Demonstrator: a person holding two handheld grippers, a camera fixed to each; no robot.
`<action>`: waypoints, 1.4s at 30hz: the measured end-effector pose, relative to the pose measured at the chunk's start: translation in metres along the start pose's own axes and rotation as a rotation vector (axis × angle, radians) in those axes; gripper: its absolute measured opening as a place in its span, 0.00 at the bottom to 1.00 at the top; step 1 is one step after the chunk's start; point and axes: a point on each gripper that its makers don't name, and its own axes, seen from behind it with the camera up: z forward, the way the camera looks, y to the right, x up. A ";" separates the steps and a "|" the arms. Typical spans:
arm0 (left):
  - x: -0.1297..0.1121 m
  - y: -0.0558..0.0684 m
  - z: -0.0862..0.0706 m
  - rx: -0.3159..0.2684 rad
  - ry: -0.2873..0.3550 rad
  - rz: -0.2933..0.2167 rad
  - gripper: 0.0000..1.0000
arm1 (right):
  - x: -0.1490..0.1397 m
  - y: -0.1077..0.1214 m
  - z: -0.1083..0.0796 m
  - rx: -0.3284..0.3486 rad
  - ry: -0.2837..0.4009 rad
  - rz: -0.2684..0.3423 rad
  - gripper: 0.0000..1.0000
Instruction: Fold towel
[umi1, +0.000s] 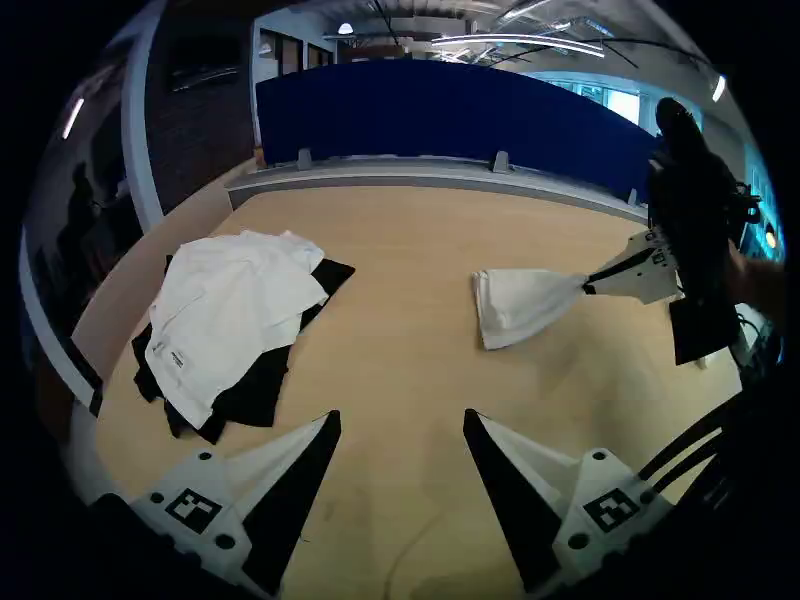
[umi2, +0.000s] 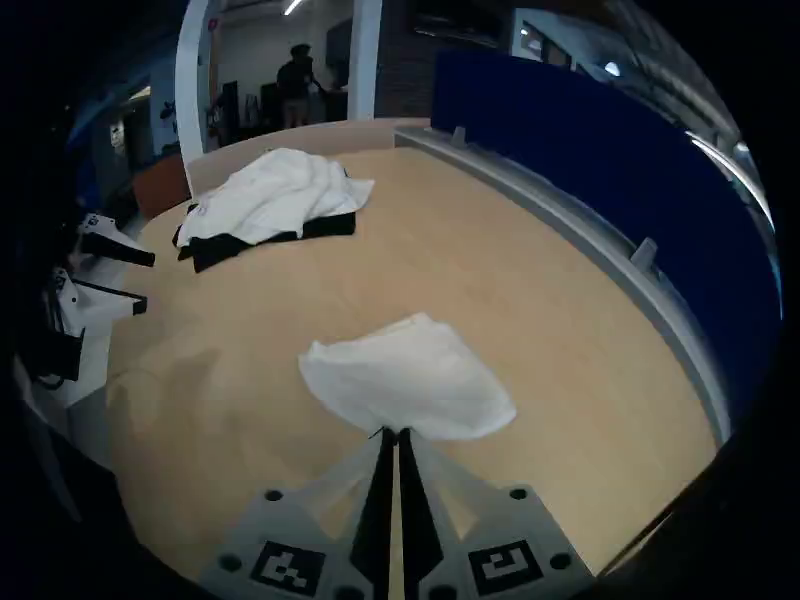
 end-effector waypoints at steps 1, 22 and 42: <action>0.001 0.000 0.000 0.000 0.001 0.000 0.91 | 0.005 0.001 -0.002 -0.004 0.010 -0.005 0.03; 0.019 -0.001 0.000 -0.015 0.029 0.018 0.91 | 0.094 0.032 -0.059 -0.068 0.161 -0.048 0.03; 0.027 0.008 0.002 -0.048 0.028 0.058 0.91 | 0.082 0.092 -0.125 -0.139 0.180 0.022 0.03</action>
